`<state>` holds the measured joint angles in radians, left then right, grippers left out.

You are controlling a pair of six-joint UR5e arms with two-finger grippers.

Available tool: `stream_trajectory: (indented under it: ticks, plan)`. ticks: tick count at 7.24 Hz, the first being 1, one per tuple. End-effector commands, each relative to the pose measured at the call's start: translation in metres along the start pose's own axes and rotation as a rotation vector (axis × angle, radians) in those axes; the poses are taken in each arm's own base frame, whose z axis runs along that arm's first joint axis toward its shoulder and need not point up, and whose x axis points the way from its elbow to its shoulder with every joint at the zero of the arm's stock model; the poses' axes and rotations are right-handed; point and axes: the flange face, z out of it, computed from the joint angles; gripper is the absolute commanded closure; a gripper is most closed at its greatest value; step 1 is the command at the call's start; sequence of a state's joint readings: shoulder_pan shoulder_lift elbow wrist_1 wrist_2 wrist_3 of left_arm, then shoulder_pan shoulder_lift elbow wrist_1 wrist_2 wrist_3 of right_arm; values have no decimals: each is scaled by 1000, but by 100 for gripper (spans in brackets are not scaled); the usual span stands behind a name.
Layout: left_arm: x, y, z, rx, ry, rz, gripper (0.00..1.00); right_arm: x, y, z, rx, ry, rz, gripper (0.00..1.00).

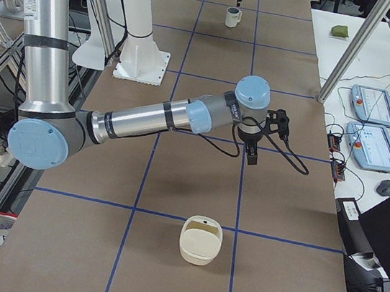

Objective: Left arm hands cup to right arm to dump lemon

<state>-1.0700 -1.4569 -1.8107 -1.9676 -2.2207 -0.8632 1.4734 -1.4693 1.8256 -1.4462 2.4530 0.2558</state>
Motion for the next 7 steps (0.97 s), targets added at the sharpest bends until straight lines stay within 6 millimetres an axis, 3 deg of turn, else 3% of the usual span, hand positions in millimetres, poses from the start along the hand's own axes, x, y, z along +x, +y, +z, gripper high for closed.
stream_trajectory:
  ticks: [1,4,7]
  plan:
    - [7,6,17,-30,-8,23,1,-24,-13,6,-3,-16,-13,0]
    - [13,6,32,-51,-16,40,18,-33,-18,9,-6,-21,-28,0]
    - [16,3,33,-52,-14,47,67,-39,-20,9,-6,-30,-37,0]
